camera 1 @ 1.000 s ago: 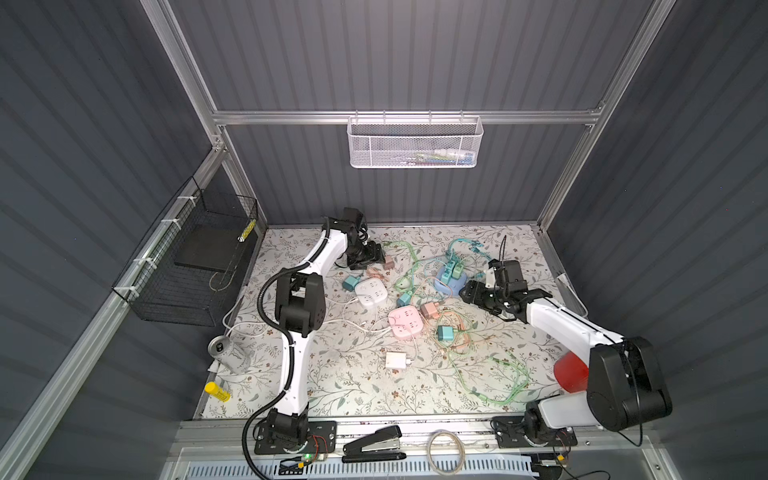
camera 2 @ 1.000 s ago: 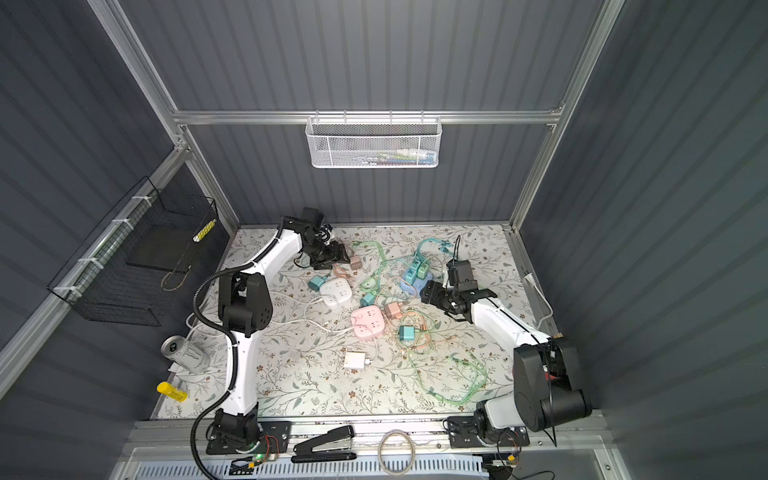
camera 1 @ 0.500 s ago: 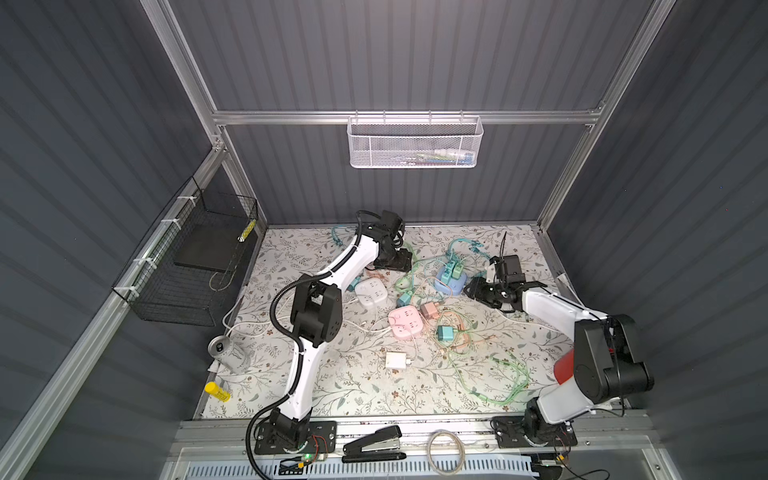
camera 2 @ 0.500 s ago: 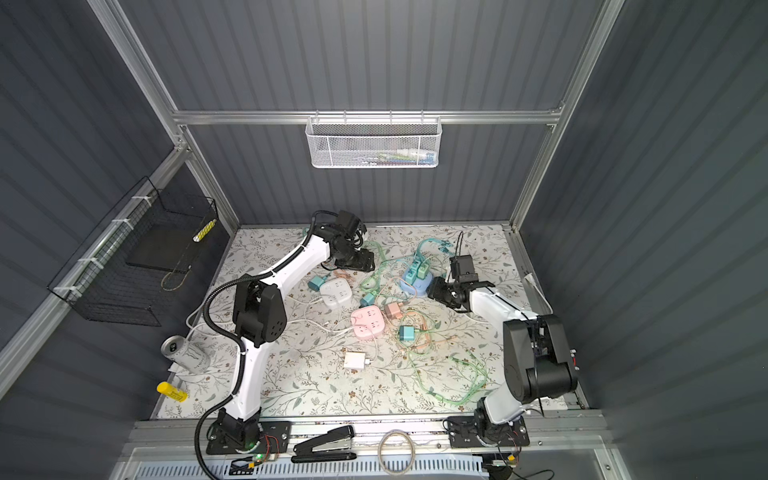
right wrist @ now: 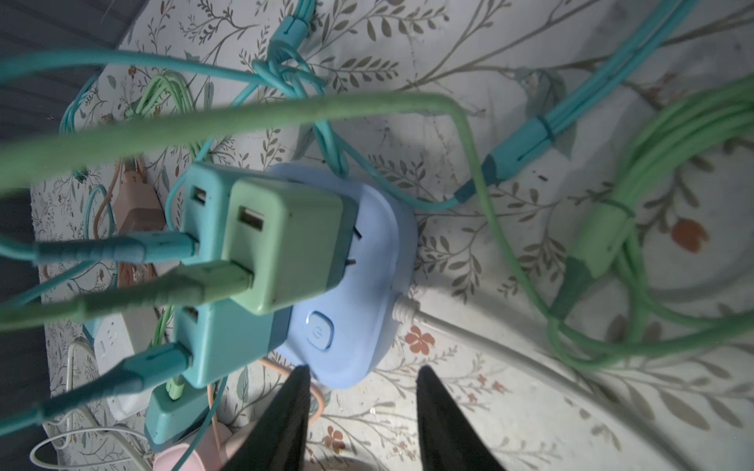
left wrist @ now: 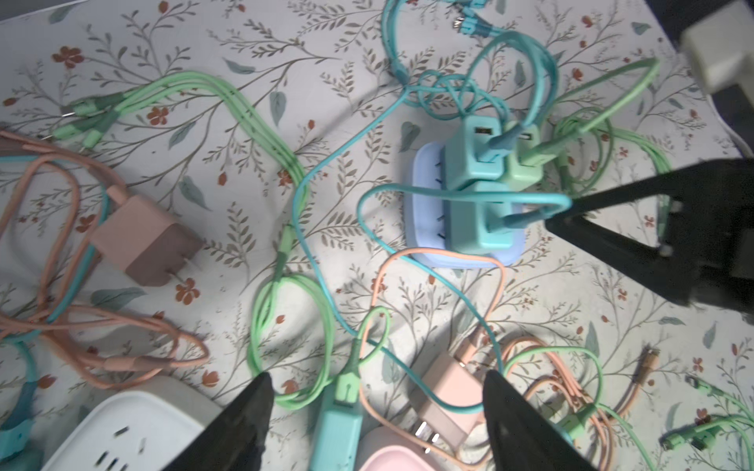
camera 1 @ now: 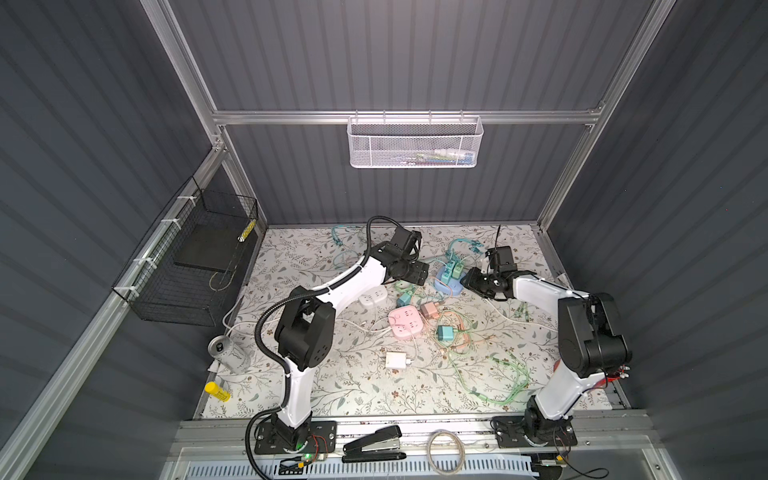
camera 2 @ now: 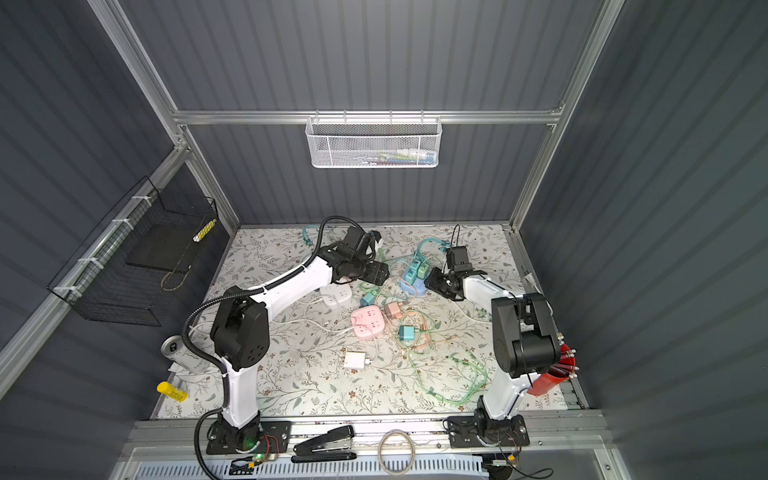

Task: Pull the plug off the socket

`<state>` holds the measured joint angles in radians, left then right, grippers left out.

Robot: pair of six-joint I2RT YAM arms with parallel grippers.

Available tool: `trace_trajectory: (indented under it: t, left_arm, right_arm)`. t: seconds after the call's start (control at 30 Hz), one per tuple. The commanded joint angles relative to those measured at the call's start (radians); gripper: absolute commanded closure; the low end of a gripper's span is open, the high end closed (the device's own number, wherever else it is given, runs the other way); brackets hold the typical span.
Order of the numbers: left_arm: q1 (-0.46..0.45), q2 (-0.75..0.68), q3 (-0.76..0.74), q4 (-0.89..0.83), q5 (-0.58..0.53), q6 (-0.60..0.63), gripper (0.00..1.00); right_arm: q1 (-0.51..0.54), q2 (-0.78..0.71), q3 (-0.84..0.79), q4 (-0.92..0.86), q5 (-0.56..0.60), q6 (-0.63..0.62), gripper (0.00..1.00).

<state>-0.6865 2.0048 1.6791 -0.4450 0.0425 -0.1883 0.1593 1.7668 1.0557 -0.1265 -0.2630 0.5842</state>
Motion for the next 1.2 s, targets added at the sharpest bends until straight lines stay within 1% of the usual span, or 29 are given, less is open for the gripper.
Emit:
trace_trajectory:
  t: [0.0,0.2,0.33,0.63,0.83,1.0,1.17]
  left_arm:
    - [-0.016,0.002,-0.009,0.100,-0.012,-0.010,0.18]
    - [-0.036,0.044,-0.001,0.149,-0.022,-0.004,0.15]
    - [-0.053,0.078,0.006,0.190,-0.019,-0.001,0.15]
    - [-0.105,0.161,0.070,0.195,-0.065,0.056,0.20]
    - [-0.108,0.212,0.119,0.190,-0.101,0.053,0.22]
    - [-0.109,0.275,0.196,0.170,-0.116,0.054,0.25]
    - [-0.111,0.327,0.250,0.161,-0.123,0.049,0.33]
  right_arm:
    - [-0.004,0.030,0.032,0.015,-0.009,0.039,0.56]
    - [-0.004,0.061,0.049,0.021,0.007,0.066,0.56]
    - [-0.004,0.079,0.070,0.016,0.011,0.068,0.55]
    - [-0.004,0.111,0.105,-0.001,0.019,0.054,0.55]
    - [-0.004,0.128,0.107,-0.004,0.023,0.051,0.56]
    - [-0.004,0.132,0.105,-0.003,0.034,0.044,0.56]
    - [-0.006,0.138,0.104,-0.003,0.042,0.039,0.55]
